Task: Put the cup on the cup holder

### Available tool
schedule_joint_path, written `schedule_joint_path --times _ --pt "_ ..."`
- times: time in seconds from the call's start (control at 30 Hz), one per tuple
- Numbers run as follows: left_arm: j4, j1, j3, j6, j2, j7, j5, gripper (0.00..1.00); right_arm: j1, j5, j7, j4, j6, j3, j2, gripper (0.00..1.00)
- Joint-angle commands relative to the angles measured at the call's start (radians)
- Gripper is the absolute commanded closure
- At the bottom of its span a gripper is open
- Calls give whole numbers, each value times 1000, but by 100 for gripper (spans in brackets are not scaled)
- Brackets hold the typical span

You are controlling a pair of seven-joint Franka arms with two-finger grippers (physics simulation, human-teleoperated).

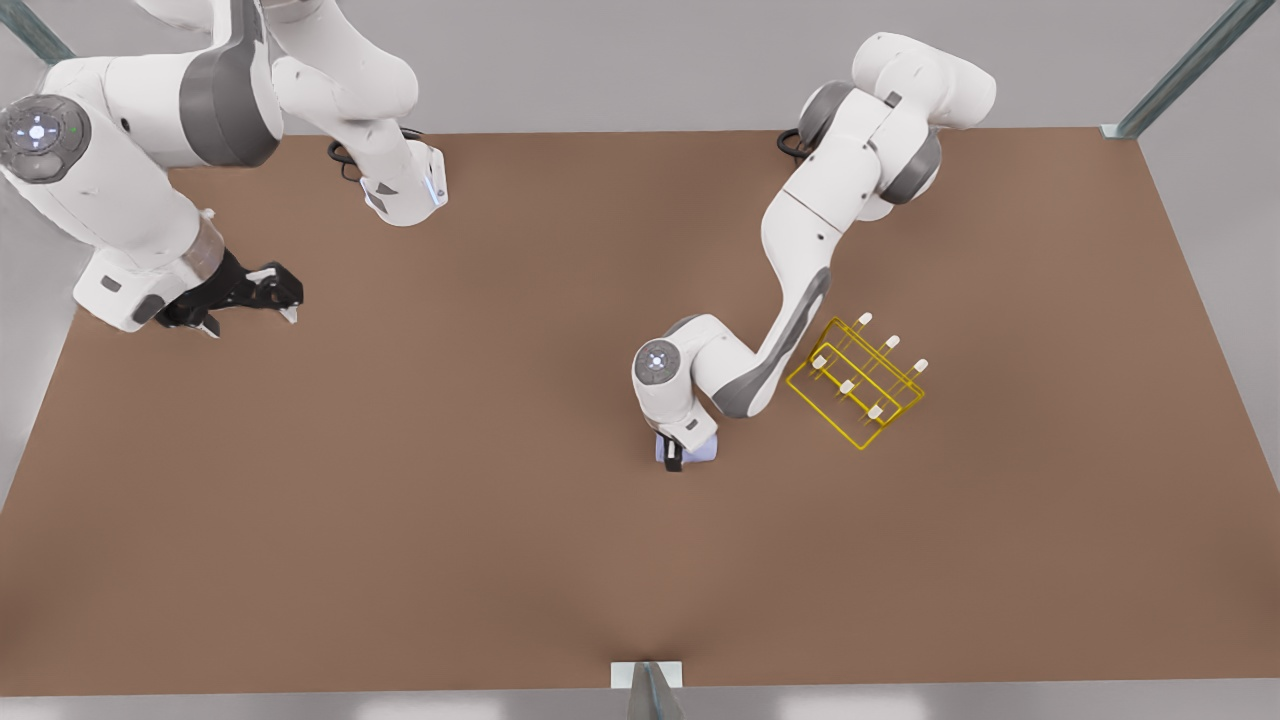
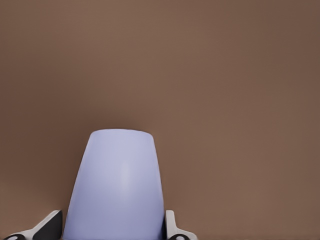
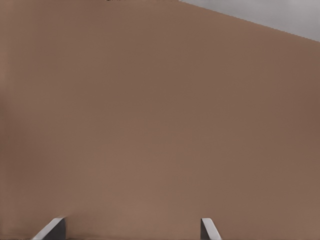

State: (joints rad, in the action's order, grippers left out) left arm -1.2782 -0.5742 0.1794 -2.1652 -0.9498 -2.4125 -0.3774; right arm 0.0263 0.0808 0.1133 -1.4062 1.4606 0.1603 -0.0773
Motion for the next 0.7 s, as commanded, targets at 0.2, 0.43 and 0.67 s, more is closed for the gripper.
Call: schedule_joint_path --times 0.2,0.43,0.67 --pt "8 -3 0 -22 -6 -17 -14 23 -120 1 49 -4 23 2 -12 0" --pt "14 36 18 -1 75 82 9 21 -121 1 49 -19 23 2 -13 0" --pt "28 74 54 357 152 251 -123 20 -128 1 51 -13 18 2 -24 0"
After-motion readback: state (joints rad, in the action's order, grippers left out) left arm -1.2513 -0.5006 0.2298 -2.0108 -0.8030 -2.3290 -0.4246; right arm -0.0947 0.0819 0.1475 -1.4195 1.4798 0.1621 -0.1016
